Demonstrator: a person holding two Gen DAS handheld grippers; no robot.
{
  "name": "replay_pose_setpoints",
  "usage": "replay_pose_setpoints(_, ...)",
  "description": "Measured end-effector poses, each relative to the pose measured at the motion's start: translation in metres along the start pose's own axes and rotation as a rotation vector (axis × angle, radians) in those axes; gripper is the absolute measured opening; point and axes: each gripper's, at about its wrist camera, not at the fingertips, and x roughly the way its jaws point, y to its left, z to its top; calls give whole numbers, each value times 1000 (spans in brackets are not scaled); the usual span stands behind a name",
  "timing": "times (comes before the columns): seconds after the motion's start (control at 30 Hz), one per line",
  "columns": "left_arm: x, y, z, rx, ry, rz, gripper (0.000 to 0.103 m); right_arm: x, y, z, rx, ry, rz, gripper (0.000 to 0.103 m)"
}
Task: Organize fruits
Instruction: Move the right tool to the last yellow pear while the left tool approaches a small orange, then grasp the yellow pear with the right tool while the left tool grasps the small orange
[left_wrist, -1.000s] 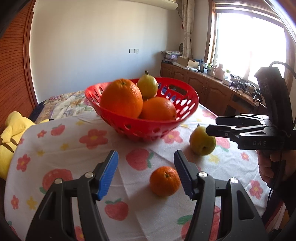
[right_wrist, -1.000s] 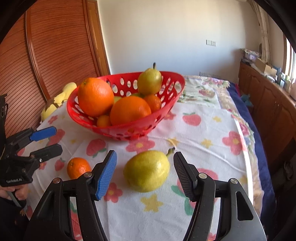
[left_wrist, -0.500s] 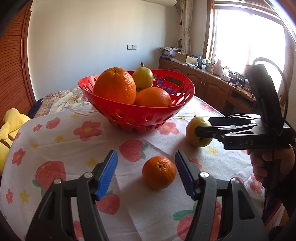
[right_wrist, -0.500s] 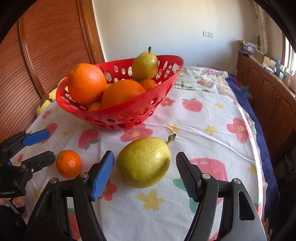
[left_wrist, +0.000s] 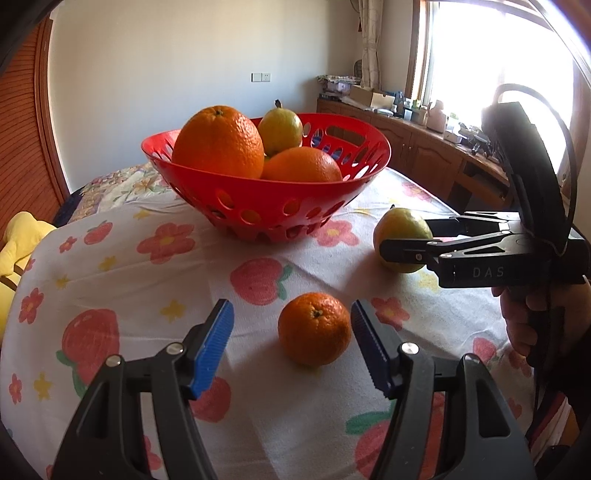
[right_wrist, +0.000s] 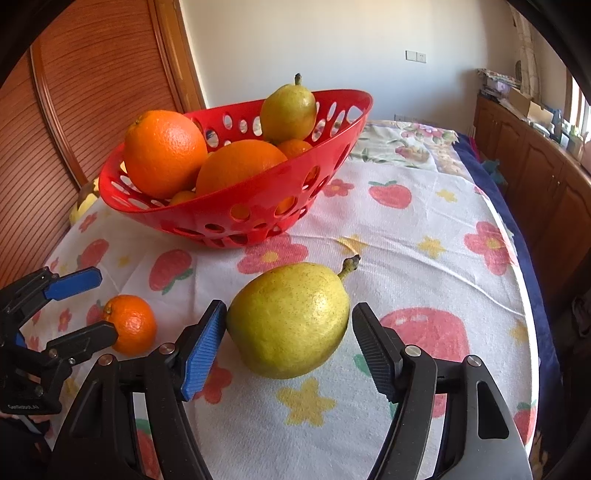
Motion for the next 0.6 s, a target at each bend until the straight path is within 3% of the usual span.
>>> replay_pose_setpoints(0.6,20,-4,2,-8,102,-22,66,8,2,0,-17,16,-10,70)
